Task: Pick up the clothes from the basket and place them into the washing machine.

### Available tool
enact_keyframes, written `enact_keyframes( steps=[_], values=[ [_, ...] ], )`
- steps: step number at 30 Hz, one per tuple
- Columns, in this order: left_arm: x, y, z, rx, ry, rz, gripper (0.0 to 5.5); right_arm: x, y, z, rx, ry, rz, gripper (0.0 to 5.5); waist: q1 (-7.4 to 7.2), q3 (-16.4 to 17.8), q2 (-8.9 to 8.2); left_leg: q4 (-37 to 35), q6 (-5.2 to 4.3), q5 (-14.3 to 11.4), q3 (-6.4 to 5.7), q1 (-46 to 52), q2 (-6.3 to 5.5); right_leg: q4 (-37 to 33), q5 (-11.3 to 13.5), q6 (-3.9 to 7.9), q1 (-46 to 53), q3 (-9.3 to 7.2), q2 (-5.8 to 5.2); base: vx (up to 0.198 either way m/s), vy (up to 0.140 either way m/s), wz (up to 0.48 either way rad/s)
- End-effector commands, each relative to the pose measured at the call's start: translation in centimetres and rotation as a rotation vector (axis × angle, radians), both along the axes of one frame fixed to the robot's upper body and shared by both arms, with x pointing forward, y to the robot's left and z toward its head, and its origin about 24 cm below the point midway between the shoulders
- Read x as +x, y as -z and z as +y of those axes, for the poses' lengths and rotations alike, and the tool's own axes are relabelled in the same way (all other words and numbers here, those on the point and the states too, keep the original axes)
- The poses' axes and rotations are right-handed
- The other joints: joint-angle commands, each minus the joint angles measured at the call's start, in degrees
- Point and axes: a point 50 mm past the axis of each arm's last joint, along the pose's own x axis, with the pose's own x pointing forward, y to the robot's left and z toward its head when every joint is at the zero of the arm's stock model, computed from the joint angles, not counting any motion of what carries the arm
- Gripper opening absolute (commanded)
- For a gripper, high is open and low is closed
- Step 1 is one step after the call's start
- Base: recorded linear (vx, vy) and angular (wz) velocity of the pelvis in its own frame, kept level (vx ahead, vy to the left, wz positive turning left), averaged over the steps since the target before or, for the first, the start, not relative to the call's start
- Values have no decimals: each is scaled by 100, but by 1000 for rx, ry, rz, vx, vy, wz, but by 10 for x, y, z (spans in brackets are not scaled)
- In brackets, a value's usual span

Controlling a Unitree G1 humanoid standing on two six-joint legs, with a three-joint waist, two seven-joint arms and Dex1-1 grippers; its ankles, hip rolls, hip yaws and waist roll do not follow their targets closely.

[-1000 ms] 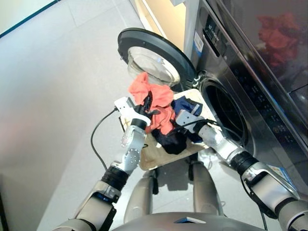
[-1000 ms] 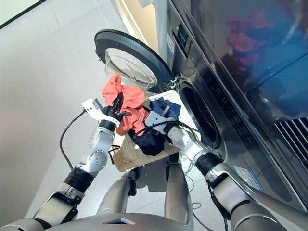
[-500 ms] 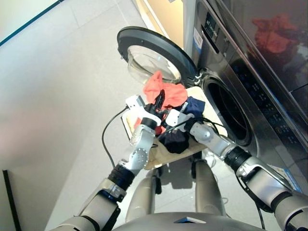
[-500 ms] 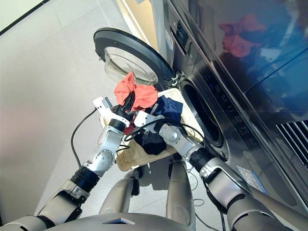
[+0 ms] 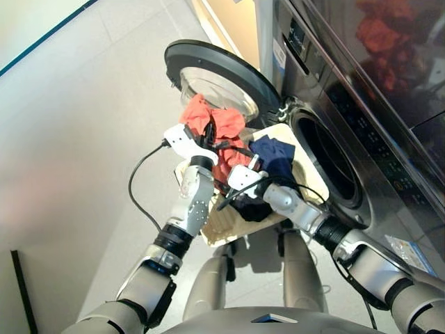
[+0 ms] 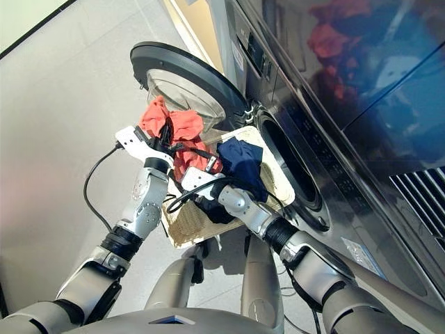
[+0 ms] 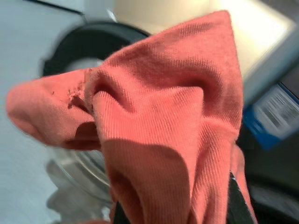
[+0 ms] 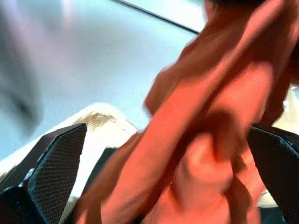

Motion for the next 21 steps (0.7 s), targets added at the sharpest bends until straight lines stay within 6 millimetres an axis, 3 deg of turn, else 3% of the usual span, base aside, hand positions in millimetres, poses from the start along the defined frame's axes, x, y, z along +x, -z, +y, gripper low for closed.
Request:
enact_keyframes(
  steps=[1,12,17,21],
  values=[
    [6,-46,11,-26,-72,-215,0,0,-45,31,157,-120,-135,550,-100,53,-161,425,138,-352,99,47,-47,-1560,1125,425,447,9,-5,0,0,0],
    [-18,-48,-22,-244,153,-250,0,19,-69,27,198,-22,-245,550,72,93,-12,383,159,-332,41,75,-94,-1497,1121,434,435,-24,-52,0,0,0],
    [-27,-48,-42,-321,289,-243,0,35,-61,32,164,65,-241,550,221,113,96,395,160,-343,-24,98,-108,-1497,1095,445,490,-80,-101,0,0,0],
    [-37,-43,-51,-377,382,-227,0,45,-69,30,187,119,-254,550,318,92,156,384,159,-309,-54,86,-135,-1506,1134,457,478,-104,-138,0,0,0]
  ],
)
